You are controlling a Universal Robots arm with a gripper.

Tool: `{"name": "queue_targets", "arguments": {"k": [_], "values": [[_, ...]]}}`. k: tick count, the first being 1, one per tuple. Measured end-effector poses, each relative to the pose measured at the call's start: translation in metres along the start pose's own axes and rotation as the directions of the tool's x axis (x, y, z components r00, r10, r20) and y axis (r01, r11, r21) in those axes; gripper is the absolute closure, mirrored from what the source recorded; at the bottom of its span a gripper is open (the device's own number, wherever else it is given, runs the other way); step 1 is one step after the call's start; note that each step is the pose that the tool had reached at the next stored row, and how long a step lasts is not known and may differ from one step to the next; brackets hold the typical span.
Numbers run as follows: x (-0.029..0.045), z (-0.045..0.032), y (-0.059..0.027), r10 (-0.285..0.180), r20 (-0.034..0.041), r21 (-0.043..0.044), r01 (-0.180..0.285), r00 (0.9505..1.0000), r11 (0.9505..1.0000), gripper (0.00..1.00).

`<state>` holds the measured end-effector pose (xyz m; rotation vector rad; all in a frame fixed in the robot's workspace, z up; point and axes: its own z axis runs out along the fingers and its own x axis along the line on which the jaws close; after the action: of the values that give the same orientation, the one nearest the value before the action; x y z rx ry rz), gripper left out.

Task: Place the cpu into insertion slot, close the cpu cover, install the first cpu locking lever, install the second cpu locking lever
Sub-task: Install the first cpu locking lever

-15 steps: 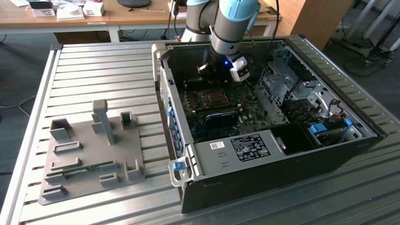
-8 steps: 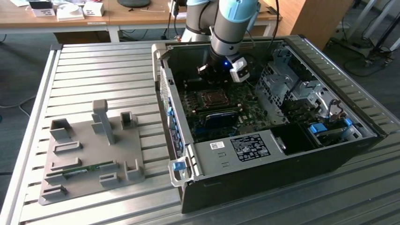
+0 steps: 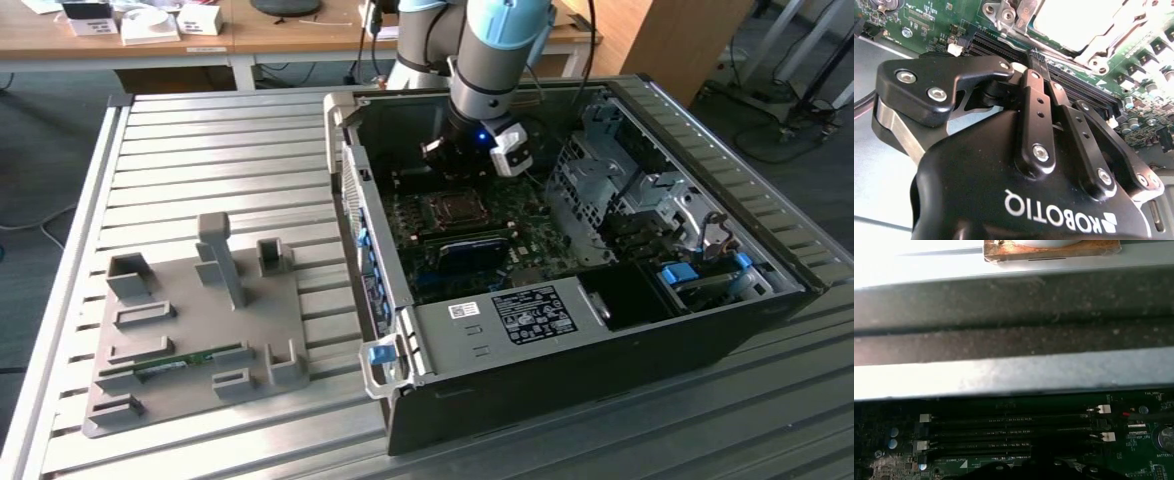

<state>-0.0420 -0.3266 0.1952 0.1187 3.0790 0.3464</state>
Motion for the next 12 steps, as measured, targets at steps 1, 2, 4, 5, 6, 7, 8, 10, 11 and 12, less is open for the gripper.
{"name": "queue_targets", "arguments": {"k": [1,2,4,5,6,7,8,10,11,12], "values": [[0.0000,0.0001,0.0000,0.008,0.0019,0.0002,-0.008,1.0000,1.0000,0.89],[0.0000,0.0002,0.0000,0.016,0.0038,0.0004,-0.016,0.9999,0.9999,0.89],[-0.0001,0.0004,0.0000,0.031,0.0076,0.0011,-0.031,0.9995,0.9995,0.89],[-0.0001,0.0004,0.0000,0.038,0.0091,0.0015,-0.038,0.9992,0.9993,0.89],[-0.0001,0.0005,-0.0001,0.044,0.0105,0.0018,-0.044,0.9990,0.9990,0.89],[-0.0001,0.0005,0.0000,0.048,0.0114,0.0021,-0.048,0.9988,0.9989,0.89],[-0.0001,0.0005,0.0001,0.050,0.0118,0.0021,-0.050,0.9987,0.9987,0.89],[0.0000,0.0005,0.0003,0.052,0.0123,0.0021,-0.052,0.9986,0.9987,0.89],[0.0000,0.0005,0.0004,0.052,0.0123,0.0022,-0.052,0.9986,0.9986,0.89],[0.0000,0.0006,0.0004,0.052,0.0124,0.0021,-0.052,0.9986,0.9986,0.89]]}}
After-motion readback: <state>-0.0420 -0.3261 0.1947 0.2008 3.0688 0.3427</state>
